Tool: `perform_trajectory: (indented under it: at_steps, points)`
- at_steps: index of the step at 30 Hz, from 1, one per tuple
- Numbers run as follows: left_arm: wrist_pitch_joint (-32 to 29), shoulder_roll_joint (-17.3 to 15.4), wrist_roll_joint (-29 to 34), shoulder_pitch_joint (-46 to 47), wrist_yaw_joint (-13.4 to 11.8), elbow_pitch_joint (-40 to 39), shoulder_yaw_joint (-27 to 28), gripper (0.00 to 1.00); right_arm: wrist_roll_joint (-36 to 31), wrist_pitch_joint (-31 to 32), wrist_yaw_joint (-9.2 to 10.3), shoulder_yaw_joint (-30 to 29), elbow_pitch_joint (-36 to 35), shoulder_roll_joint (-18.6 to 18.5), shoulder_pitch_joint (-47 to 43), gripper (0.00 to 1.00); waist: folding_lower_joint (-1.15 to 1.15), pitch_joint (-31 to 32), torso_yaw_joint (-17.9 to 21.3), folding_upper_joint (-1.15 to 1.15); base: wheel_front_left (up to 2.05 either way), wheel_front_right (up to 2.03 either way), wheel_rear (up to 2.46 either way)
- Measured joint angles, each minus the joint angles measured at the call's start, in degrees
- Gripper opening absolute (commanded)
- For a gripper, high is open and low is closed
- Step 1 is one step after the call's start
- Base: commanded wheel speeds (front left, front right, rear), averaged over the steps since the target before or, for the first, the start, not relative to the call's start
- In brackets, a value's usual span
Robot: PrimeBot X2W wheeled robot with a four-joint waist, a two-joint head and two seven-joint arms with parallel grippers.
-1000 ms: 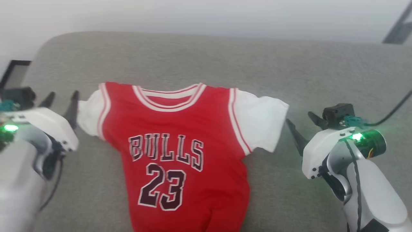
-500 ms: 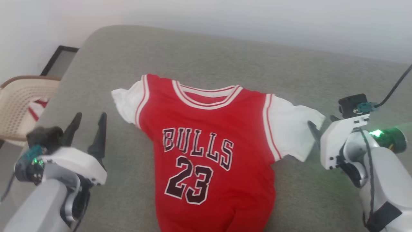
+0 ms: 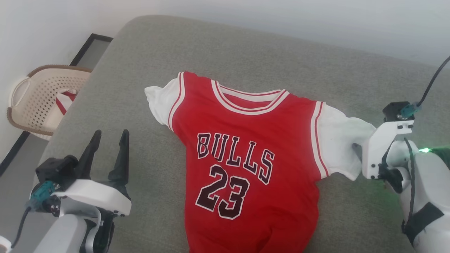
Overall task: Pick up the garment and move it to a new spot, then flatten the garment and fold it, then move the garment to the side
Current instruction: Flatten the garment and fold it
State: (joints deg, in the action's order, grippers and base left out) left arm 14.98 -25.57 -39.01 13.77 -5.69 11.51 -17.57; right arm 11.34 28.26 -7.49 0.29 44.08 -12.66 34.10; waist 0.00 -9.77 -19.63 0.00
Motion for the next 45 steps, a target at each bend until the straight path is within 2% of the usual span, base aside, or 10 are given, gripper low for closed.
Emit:
perform_trajectory:
  at_steps: [1,2,3,12,27,35,36,37,38,45]
  points:
    - [0.0,0.5,0.4,-0.4,0.3,-0.2,0.6,1.00,-0.1,0.1,0.00,-0.5,0.9,0.1,0.5,1.00,0.00,-0.1,-0.2,0.00,0.00,0.00,0.00]
    - [0.0,1.0,0.7,-0.8,0.5,-0.4,1.3,1.00,-0.4,0.2,0.00,-0.9,1.8,0.3,1.0,0.24,0.00,-0.3,-0.3,0.00,0.00,0.00,0.00]
    - [0.0,1.5,1.0,-1.0,0.8,-0.5,2.0,1.00,-0.4,0.2,0.00,-1.1,2.5,0.4,1.6,0.00,0.00,-0.4,-0.4,0.00,0.00,0.00,0.00]
    - [0.0,4.5,4.0,-3.1,3.4,-0.3,6.9,1.00,-1.1,-2.1,-0.08,-1.5,4.9,0.7,3.8,0.00,0.00,-0.3,0.5,0.00,0.00,0.00,0.00]
    - [0.0,6.4,6.5,-3.3,6.2,0.6,9.0,1.00,3.0,1.6,-0.05,-1.4,-1.0,-13.0,0.7,0.00,0.00,-0.5,3.5,0.00,0.00,0.00,0.00]
    - [0.0,6.5,6.9,-3.3,7.0,1.7,8.6,1.00,3.9,1.5,-0.05,-3.8,-0.1,-14.6,-1.6,0.00,0.00,-0.3,3.7,0.00,0.00,0.00,0.00]
    - [0.0,6.5,6.9,-3.3,7.0,1.7,8.6,1.00,3.9,1.5,-0.05,-3.8,-0.1,-14.6,-1.6,0.10,0.00,-0.3,3.7,0.00,0.00,0.00,0.00]
    - [0.0,6.5,6.8,-3.2,7.0,1.7,8.6,1.00,3.9,1.2,-0.05,-4.2,0.6,-14.2,-1.7,0.42,0.00,-0.3,3.7,0.00,0.00,0.00,0.00]
    - [0.0,6.4,6.8,-3.2,7.1,1.8,8.6,1.00,3.9,0.5,-0.04,-4.6,1.2,-13.9,-1.7,1.00,0.00,-0.2,3.8,0.00,0.00,0.00,0.00]
    - [-2.6,5.0,6.8,-2.1,7.1,1.9,8.1,1.00,2.2,-2.0,0.01,-4.9,4.5,-11.2,-0.3,1.00,0.00,0.6,5.3,0.00,0.00,0.00,0.00]
